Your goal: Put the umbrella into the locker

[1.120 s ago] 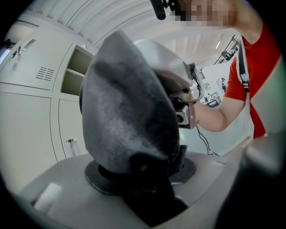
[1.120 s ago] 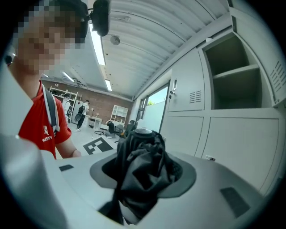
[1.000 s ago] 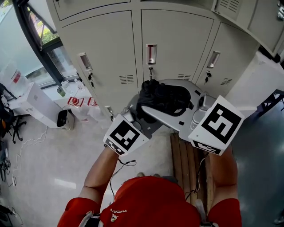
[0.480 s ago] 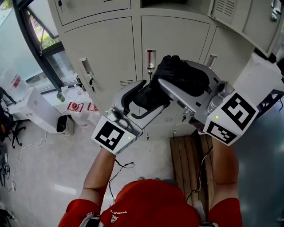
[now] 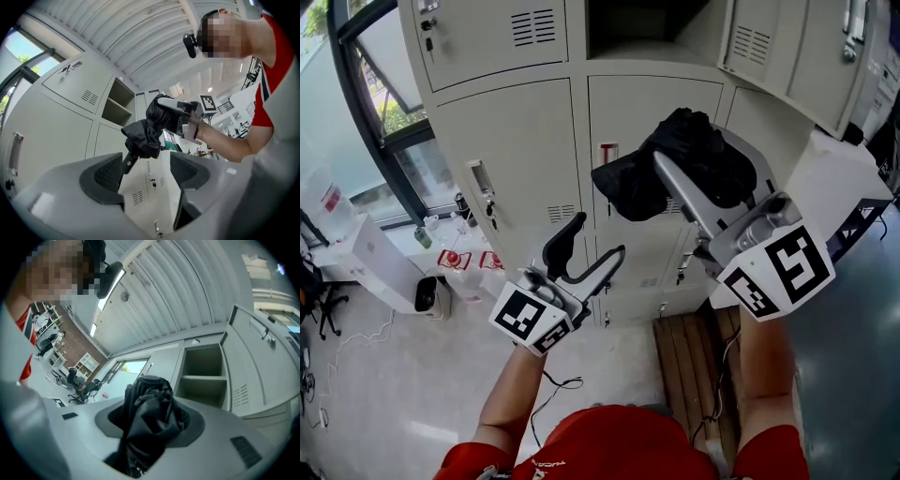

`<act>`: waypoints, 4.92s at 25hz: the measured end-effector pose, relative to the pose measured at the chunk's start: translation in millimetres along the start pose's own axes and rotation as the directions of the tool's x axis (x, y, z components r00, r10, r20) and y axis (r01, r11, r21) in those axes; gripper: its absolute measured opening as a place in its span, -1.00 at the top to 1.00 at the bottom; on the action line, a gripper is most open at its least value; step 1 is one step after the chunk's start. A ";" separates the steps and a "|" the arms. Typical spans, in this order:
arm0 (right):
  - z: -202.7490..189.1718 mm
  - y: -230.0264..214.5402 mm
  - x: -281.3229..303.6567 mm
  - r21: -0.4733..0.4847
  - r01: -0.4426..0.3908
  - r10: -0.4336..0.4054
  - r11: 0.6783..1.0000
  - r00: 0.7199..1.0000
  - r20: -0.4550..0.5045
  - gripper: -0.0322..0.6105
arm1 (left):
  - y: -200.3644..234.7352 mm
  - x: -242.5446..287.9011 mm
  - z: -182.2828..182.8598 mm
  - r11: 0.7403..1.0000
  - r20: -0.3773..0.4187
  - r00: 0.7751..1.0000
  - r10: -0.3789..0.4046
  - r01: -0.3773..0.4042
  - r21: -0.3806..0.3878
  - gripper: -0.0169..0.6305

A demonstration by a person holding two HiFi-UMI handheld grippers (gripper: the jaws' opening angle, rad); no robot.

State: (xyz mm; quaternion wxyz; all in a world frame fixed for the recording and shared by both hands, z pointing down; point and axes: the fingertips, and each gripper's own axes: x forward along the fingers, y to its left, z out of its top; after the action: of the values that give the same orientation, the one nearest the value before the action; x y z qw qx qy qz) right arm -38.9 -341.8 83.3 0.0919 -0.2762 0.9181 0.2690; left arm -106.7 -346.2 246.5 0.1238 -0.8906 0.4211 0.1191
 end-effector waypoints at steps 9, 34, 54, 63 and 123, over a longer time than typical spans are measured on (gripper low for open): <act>63.4 -47.1 8.4 -0.115 0.174 -0.155 0.978 0.976 0.155 0.32 | -13.6 -1.8 -1.6 0.999 -0.001 0.999 -0.037 0.037 -0.035 0.01; 70.8 -164.9 110.8 -0.110 0.418 -0.353 0.902 0.859 0.369 0.32 | 32.5 -7.2 6.6 0.999 -0.004 0.999 0.042 -0.042 0.025 0.01; -40.0 -232.4 203.9 -0.106 0.283 -0.300 0.953 0.930 -0.212 0.26 | 57.4 2.8 -23.7 0.999 -0.064 0.997 0.049 -0.049 0.012 0.01; -117.4 -240.4 220.9 -0.063 0.171 -0.177 0.983 0.813 -0.554 0.13 | 63.7 6.9 -25.8 0.999 -0.069 0.996 0.052 -0.052 -0.004 0.01; -78.1 36.1 -61.5 0.109 -0.012 0.017 0.994 0.999 -0.043 0.89 | -34.0 19.2 60.0 0.986 0.051 0.999 0.017 -0.025 0.166 0.93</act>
State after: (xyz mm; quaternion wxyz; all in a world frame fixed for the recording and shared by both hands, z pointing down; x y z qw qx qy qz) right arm -9.5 -330.7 184.2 0.0849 -0.2699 0.9352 0.2130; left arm -74.8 -319.9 188.1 0.2069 -0.8694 0.4357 0.1069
